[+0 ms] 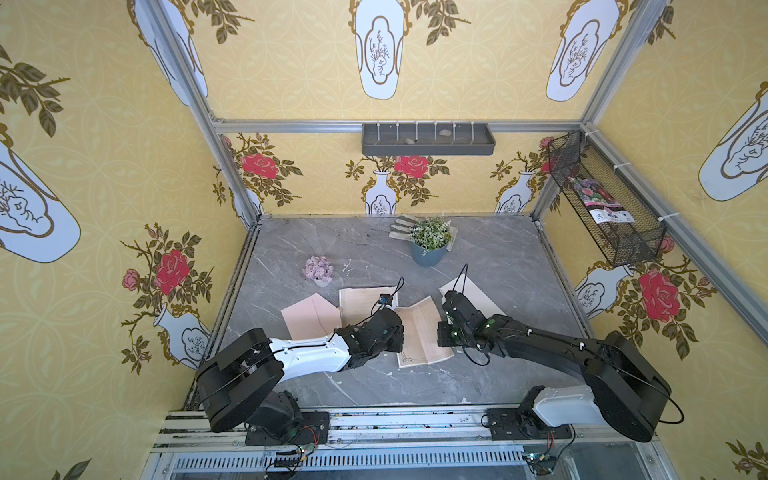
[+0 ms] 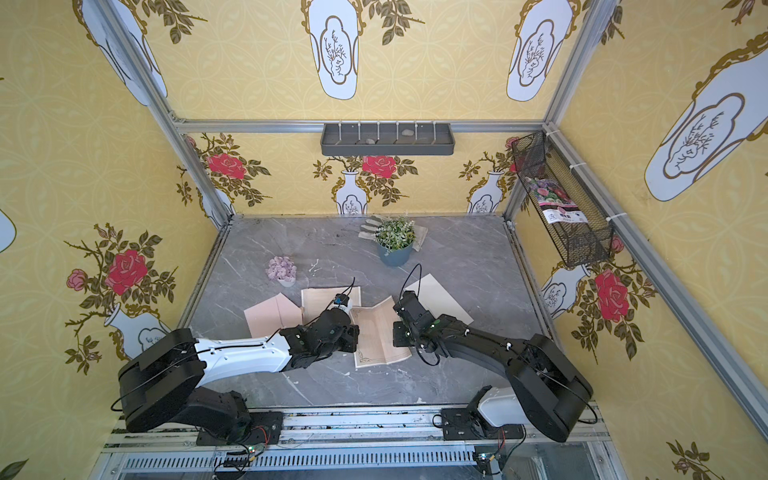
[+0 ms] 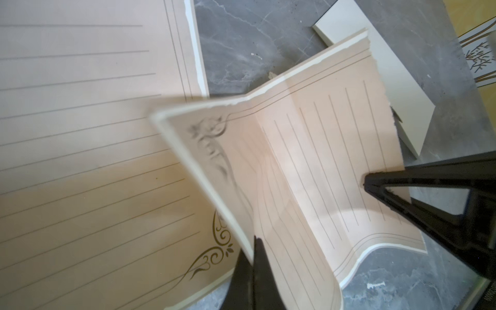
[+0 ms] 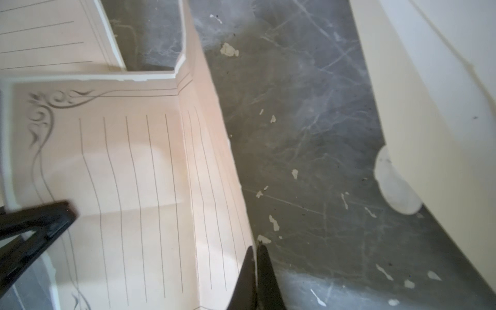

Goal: Take the letter paper out of the envelope
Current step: Unfold the letter paper at the center of the board.

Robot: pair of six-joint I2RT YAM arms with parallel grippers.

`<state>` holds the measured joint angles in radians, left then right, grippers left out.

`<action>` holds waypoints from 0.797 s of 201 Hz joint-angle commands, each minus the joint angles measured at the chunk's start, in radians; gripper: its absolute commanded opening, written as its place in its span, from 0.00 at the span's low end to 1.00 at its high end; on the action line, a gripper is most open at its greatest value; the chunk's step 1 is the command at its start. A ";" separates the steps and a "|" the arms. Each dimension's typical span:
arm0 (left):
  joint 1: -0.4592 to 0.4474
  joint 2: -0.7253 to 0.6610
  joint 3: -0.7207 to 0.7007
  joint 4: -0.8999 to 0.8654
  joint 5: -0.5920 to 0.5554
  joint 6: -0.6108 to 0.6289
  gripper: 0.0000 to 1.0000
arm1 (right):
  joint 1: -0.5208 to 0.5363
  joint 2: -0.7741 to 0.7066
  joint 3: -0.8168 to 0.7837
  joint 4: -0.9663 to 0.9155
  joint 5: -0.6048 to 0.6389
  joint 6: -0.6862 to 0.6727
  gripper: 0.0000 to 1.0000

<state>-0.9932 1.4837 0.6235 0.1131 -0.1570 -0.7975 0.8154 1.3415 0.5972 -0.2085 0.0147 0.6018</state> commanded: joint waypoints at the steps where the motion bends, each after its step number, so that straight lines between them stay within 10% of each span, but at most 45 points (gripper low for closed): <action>1: 0.002 0.020 -0.007 0.035 0.004 -0.011 0.00 | -0.029 -0.017 -0.022 -0.018 0.023 0.018 0.00; 160: 0.002 0.212 0.093 0.082 0.049 0.011 0.00 | -0.146 -0.035 -0.090 -0.044 0.018 0.002 0.08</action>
<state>-0.9932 1.6764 0.7097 0.2123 -0.0933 -0.7967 0.6727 1.3048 0.5087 -0.2317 0.0074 0.6113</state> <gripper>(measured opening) 0.052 0.055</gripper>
